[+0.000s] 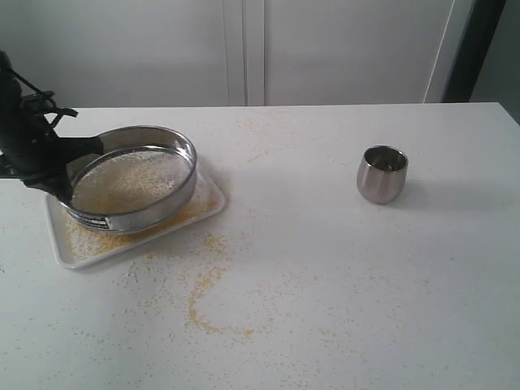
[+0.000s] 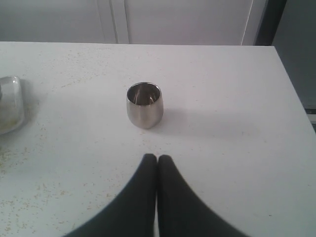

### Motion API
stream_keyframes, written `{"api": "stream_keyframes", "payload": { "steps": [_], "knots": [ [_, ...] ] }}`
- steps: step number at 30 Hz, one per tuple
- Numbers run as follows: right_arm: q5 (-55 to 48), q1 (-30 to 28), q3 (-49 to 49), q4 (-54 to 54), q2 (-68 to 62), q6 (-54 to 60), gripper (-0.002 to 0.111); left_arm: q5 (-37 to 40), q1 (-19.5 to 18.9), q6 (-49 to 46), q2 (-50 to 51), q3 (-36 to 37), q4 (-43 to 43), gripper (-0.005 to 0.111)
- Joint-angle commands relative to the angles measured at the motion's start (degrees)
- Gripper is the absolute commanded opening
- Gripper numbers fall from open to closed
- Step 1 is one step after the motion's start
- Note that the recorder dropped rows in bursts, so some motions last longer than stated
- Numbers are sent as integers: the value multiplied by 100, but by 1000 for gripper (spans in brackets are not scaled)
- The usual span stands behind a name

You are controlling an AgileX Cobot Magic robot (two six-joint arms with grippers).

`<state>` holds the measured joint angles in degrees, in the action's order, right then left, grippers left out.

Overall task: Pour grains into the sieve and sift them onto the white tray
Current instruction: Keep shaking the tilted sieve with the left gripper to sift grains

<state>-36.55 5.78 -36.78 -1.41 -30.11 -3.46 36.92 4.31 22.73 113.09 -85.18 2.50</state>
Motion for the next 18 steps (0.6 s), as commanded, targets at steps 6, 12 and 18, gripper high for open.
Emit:
{"api": "stream_keyframes", "payload": {
  "steps": [6, 12, 18],
  "knots": [
    [69, -43, 22, -22, 26, -17, 0, -60, -103, -159, -100, -16, -29, 0],
    [69, -43, 22, -22, 26, -17, 0, 178, 22, -785, -118, -16, 746, 0],
    [69, -43, 22, -22, 26, -17, 0, 74, -161, 450, -111, -16, -649, 0]
  ]
}}
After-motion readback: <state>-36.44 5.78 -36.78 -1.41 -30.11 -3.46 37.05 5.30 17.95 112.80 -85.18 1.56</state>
